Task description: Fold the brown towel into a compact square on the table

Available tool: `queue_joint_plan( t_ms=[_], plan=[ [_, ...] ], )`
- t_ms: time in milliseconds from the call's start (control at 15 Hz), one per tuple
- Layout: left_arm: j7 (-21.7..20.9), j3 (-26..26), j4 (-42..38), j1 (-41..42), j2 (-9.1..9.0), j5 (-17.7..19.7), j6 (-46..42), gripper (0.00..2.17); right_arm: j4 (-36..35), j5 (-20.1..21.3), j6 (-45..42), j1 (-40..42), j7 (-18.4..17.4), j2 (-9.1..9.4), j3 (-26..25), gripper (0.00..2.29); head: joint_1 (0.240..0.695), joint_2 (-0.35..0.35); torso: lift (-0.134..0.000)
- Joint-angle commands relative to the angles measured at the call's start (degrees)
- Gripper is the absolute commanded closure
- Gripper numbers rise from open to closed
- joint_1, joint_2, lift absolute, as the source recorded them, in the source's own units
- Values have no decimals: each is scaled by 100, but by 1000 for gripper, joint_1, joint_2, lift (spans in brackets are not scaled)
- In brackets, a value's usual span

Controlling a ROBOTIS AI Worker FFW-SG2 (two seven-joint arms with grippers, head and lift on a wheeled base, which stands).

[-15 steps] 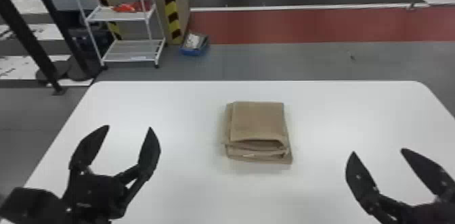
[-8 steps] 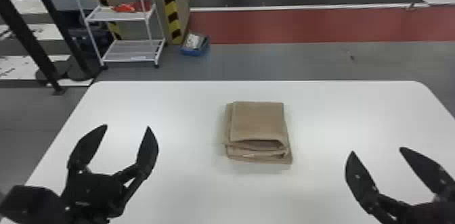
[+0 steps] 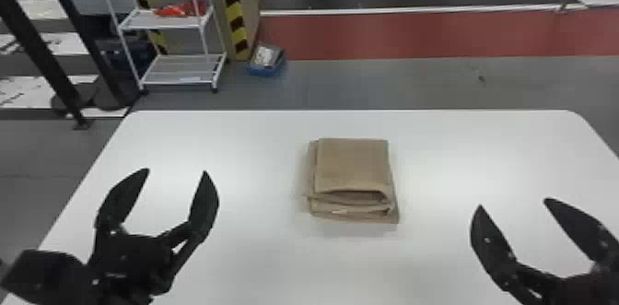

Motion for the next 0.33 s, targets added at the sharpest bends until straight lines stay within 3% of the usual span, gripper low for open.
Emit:
queue_joint_plan(
  t_ms=[0,267],
  plan=[
    [0,-22,0,-17,-23,-42,12,140,25,-12,44,-47,0,-26,-4,66,695,74,-125],
    [18,-30,8,-70,-59,-51,65,140,60,-30,79,-117,-9,-70,-4,66,695,69,-125]
  ],
)
